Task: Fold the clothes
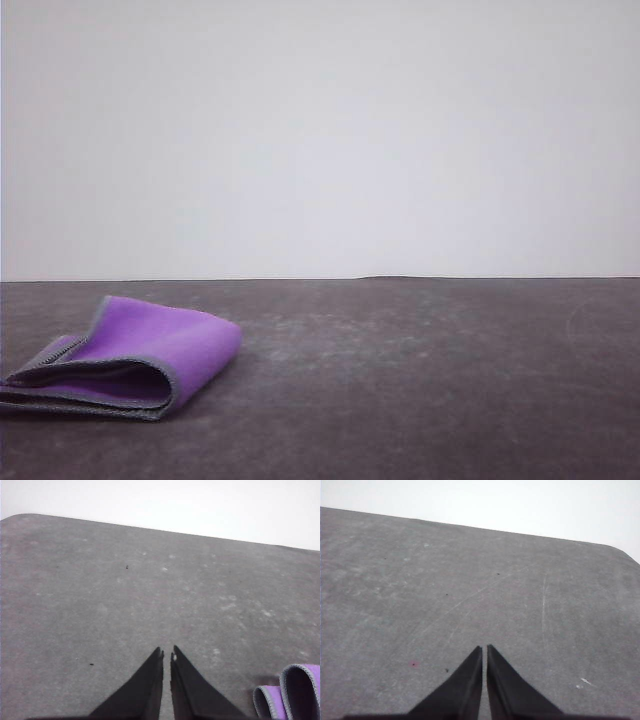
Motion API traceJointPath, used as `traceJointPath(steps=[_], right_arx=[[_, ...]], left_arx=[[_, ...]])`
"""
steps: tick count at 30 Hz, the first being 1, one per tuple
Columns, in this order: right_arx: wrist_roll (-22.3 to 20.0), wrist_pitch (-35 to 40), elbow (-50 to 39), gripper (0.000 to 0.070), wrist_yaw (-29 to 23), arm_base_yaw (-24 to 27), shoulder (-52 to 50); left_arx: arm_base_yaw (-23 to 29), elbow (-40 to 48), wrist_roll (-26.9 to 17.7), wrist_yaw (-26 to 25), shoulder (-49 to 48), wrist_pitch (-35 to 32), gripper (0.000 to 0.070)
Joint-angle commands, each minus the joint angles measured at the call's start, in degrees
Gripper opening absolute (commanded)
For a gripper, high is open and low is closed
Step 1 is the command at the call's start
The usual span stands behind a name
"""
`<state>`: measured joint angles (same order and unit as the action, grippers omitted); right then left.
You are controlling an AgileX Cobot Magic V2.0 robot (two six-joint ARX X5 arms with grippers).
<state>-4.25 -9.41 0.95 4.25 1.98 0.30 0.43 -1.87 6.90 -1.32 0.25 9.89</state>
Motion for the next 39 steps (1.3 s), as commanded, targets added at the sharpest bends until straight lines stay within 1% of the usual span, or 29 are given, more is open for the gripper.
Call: traceJointPath(steps=[1,39], right_arx=[[0.61,0.81,-0.28,0.0010,-0.20,0.04,-0.09],[0.61,0.81,-0.28,0.0010,-0.20,0.04,-0.09]], left_arx=[[0.04,1.14,0.04,0.26,-0.07,-0.90,0.0016],[0.04,1.14,0.04,0.28,-0.07,-0.87,0.0016]])
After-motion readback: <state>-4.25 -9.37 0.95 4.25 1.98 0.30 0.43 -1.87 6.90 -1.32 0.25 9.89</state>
